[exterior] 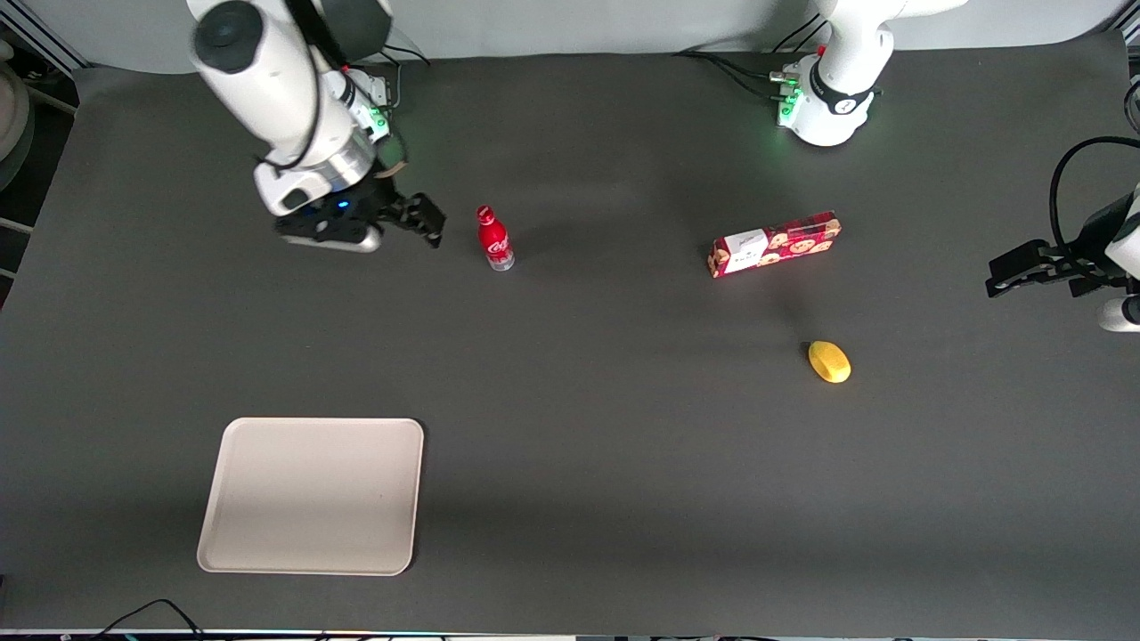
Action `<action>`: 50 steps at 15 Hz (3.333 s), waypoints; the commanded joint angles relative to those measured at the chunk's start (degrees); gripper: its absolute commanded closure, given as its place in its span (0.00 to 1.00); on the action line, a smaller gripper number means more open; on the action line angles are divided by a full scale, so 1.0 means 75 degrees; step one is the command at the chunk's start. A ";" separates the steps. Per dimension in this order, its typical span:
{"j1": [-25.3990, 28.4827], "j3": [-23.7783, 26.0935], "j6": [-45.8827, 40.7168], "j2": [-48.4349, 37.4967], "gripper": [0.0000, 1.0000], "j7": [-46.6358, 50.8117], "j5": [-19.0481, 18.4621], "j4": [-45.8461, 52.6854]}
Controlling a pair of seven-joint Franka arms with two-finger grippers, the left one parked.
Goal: Place coke bottle on tray
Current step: 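Move the open right gripper over the red Coca-Cola bottle, then lower the right gripper around the bottle and close on it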
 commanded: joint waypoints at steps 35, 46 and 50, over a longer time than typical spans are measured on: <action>-0.2085 0.4824 0.4015 -0.0597 0.00 0.0957 0.1364 -0.2959; -0.2225 0.4859 0.3980 -0.0585 0.60 0.0840 0.1364 -0.2936; -0.2226 0.4859 0.3992 -0.0585 1.00 0.0839 0.1352 -0.2924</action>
